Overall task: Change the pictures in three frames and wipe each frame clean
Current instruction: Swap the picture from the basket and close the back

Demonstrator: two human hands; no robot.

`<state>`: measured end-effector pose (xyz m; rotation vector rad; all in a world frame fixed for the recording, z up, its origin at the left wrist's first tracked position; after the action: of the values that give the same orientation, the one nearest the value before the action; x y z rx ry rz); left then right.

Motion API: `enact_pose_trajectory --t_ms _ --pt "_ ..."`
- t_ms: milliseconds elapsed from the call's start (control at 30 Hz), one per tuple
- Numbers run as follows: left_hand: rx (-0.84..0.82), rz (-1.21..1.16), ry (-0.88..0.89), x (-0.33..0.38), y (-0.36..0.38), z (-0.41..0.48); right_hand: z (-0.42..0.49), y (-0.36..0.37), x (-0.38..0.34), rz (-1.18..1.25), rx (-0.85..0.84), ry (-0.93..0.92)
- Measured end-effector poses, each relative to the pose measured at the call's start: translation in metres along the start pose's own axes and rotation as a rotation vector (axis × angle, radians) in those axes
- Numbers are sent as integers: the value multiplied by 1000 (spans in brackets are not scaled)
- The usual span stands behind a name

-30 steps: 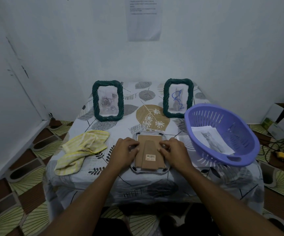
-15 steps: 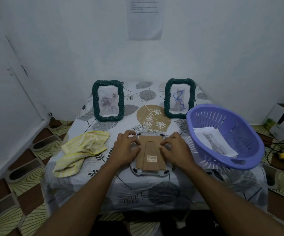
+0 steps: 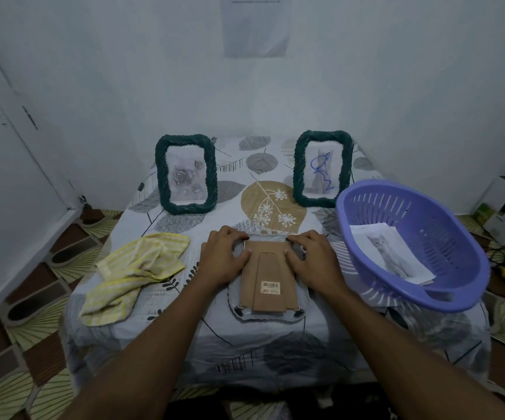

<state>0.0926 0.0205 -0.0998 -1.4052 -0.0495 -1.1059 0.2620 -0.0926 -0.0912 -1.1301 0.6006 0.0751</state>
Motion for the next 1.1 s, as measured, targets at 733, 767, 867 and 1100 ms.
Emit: enact_pose_trajectory --t_ms 733,767,867,1100 --pt "16 -62 34 7 -9 -5 6 0 1 60 -77 4" --pt "17 -59 34 7 -9 -5 5 1 1 62 -75 5" --pt "12 -68 23 7 -8 -7 5 0 0 55 -72 -2" --pt "2 -54 28 8 -9 -8 5 1 -1 52 -91 -11"
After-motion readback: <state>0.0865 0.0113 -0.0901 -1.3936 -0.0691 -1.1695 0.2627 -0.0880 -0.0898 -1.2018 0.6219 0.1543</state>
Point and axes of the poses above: each hand's wrist, its own z-axis towards the middle knuckle, its own y-axis out of the palm, x = y × z, the point moved 9 cm from there along z, towards the middle knuckle, and after that the axes turned 4 degrees about -z, right-handed, at the moved point
